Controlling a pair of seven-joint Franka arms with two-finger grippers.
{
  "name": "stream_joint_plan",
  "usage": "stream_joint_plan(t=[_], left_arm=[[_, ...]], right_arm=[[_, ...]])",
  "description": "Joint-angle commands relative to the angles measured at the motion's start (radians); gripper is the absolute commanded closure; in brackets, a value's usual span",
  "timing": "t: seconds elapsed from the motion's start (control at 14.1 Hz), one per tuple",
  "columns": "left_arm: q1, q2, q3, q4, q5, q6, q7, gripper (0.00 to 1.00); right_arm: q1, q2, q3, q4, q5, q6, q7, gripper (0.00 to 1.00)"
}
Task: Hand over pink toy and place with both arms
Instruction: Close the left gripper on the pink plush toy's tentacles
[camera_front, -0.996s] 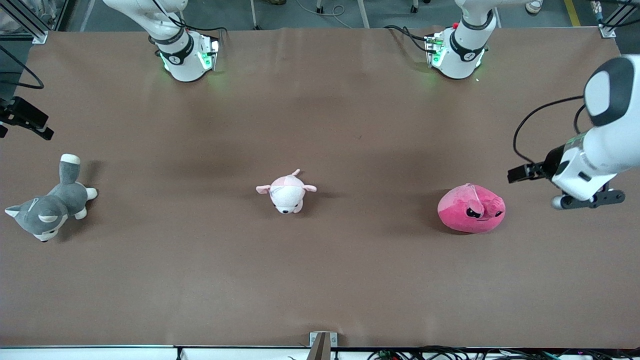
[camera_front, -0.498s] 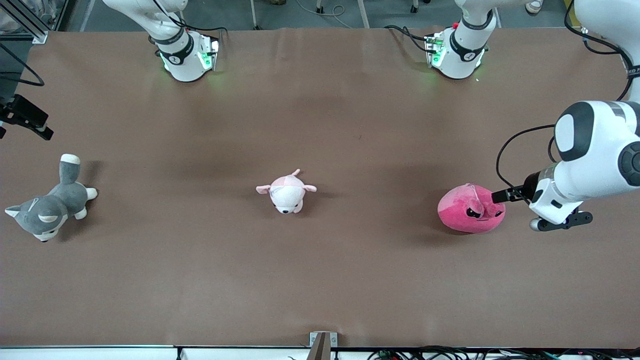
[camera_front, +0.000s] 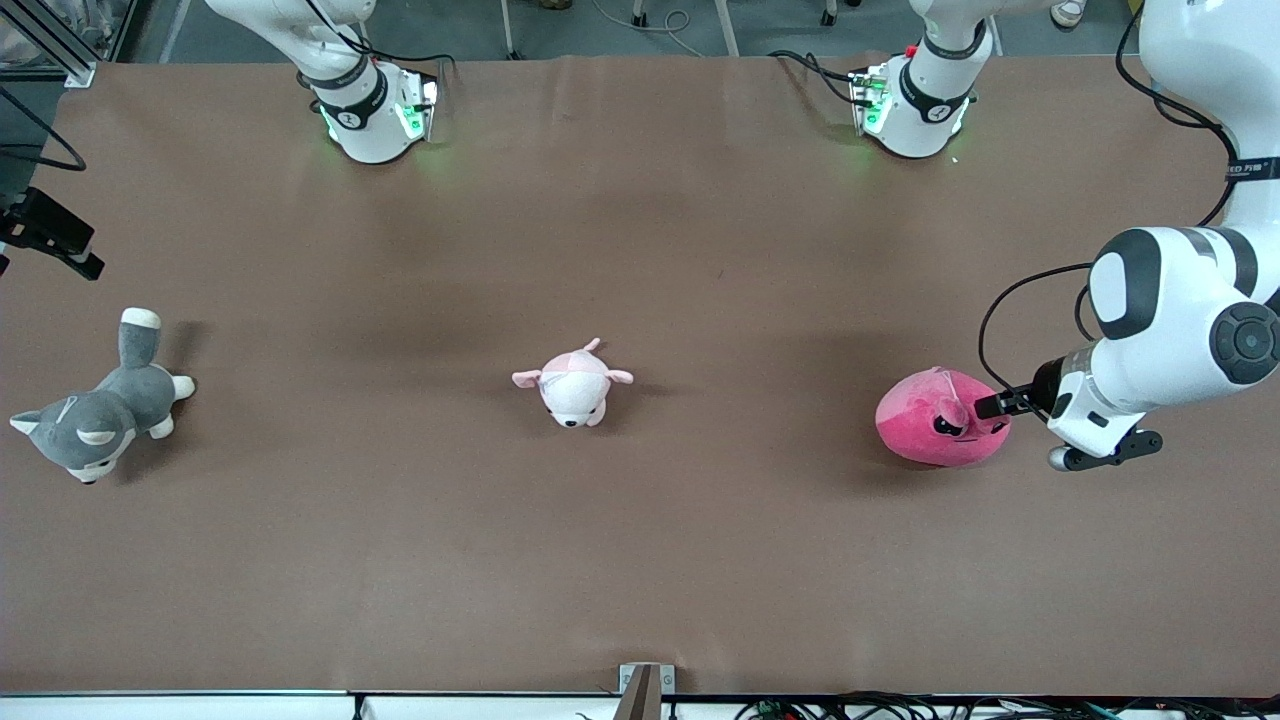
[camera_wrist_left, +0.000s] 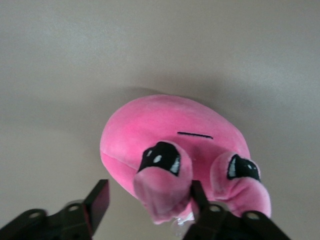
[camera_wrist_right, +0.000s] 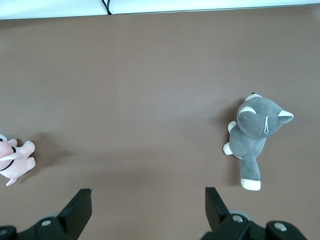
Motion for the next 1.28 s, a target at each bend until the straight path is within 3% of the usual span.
stream_joint_plan(t=[0.0, 0.07, 0.14, 0.43, 1.07, 1.21], left_arm=[[0.001, 0.001, -0.005, -0.009, -0.014, 0.022, -0.008, 0.78], [-0.001, 0.0, -0.008, -0.007, -0.014, 0.022, -0.008, 0.91], [-0.001, -0.005, -0.011, -0.006, -0.014, 0.02, -0.009, 0.98], [-0.013, -0.034, -0.04, 0.007, -0.013, 0.016, -0.032, 1.0], [-0.035, -0.049, -0.327, 0.168, 0.003, -0.066, -0.181, 0.99], [-0.097, -0.048, -0.34, 0.212, 0.004, -0.067, -0.236, 0.99]], right_arm=[[0.003, -0.004, -0.005, -0.005, -0.01, 0.001, -0.005, 0.0], [0.003, -0.004, -0.006, -0.005, -0.01, 0.001, -0.005, 0.0], [0.003, 0.001, -0.008, -0.005, -0.01, -0.001, -0.005, 0.0], [0.009, 0.002, -0.009, -0.002, -0.011, -0.002, -0.005, 0.0], [0.01, 0.002, -0.009, -0.002, -0.011, -0.005, -0.001, 0.0], [0.01, 0.001, -0.009, -0.002, -0.011, -0.007, -0.001, 0.0]])
